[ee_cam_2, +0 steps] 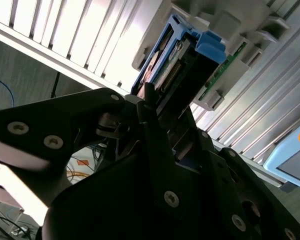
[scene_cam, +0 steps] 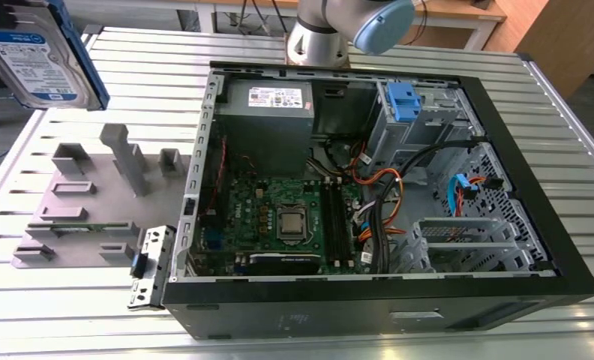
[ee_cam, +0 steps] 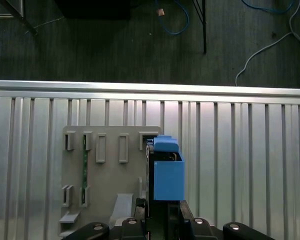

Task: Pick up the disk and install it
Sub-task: 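Pick up the disk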

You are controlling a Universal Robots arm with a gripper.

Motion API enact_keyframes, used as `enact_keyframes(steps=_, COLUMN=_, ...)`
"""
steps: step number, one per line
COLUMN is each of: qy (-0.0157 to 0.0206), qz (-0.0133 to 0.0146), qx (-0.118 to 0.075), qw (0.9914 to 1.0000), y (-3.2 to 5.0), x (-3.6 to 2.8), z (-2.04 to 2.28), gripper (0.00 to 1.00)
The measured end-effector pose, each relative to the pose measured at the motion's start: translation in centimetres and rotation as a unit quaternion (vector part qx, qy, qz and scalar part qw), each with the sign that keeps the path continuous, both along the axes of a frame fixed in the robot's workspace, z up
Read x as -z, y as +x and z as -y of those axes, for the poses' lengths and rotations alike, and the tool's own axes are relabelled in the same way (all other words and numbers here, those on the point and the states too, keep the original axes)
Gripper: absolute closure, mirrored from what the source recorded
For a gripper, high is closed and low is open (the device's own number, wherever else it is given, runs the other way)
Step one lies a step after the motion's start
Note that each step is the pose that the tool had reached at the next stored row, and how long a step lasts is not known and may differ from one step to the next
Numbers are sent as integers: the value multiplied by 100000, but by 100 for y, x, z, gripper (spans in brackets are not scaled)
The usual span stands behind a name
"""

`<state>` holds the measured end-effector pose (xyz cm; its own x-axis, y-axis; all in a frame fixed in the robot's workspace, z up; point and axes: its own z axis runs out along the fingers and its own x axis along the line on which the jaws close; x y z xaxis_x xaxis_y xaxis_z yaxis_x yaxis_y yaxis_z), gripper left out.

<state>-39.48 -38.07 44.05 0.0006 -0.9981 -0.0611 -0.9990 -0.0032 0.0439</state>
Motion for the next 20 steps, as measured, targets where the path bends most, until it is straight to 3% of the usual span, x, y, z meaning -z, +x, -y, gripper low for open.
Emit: enact_keyframes(steps=20, qy=74, qz=5, qx=0, qw=100000, y=0, x=-36, z=0, gripper=65)
